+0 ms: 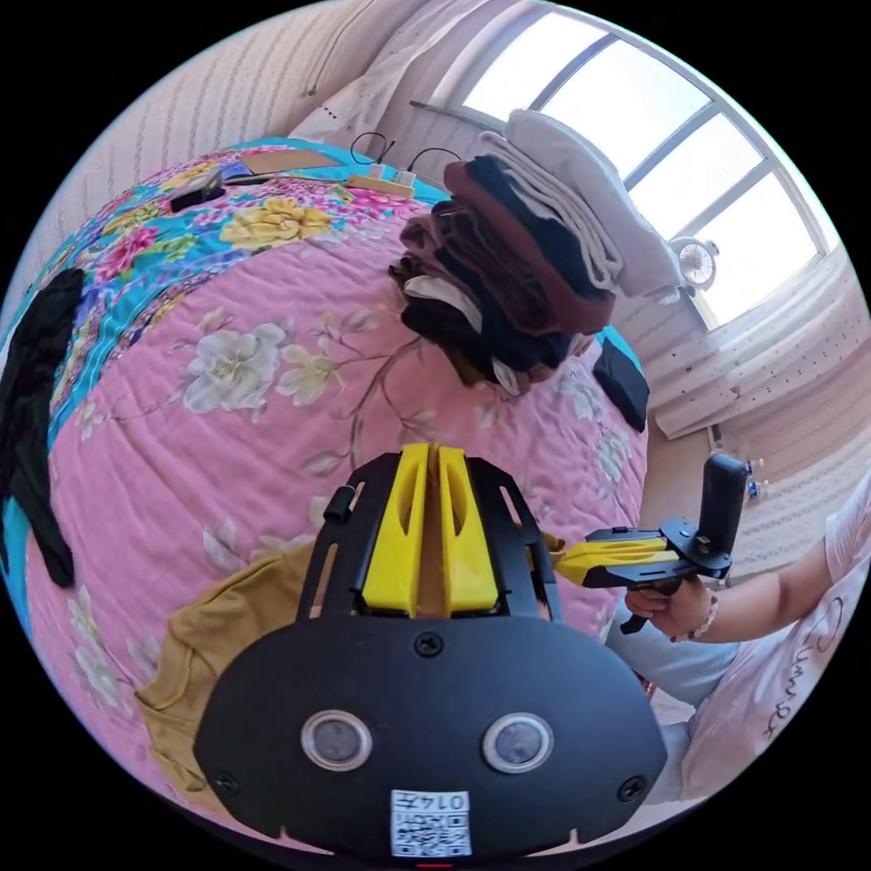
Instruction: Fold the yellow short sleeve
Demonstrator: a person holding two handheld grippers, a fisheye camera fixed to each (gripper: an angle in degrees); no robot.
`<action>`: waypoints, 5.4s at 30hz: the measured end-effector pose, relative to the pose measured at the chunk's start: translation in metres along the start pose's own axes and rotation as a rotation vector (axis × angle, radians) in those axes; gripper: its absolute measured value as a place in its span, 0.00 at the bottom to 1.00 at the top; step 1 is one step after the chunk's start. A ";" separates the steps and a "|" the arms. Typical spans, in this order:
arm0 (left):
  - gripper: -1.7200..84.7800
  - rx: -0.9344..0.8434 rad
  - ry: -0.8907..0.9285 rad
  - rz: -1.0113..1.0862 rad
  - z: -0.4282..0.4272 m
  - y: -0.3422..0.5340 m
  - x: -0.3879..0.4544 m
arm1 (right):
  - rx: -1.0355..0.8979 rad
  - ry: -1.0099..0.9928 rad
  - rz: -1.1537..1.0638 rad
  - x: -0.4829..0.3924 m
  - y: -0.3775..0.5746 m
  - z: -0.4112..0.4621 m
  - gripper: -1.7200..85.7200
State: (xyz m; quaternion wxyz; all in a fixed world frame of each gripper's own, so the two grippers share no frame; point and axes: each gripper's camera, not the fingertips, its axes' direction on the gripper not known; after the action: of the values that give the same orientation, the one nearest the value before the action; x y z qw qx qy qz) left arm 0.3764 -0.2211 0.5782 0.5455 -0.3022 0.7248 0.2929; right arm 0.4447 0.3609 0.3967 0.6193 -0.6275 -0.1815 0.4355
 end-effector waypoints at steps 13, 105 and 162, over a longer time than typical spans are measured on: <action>0.05 -0.116 -0.021 0.028 0.067 -0.042 0.019 | 0.066 0.062 0.181 0.083 -0.014 -0.023 0.02; 0.10 0.911 -0.338 -1.528 -0.442 0.728 -0.021 | -0.909 -0.119 -1.247 -0.548 0.162 0.669 0.11; 0.03 0.252 -0.364 -0.656 -0.221 0.487 0.049 | -0.766 -0.016 -0.725 -0.289 -0.083 0.527 0.06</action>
State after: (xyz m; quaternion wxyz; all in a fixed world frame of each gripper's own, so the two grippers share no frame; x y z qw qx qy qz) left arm -0.1394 -0.0793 0.6283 0.7624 -0.3916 0.5116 0.0602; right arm -0.0958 0.4791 0.6446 0.4550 -0.7026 -0.5378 0.1007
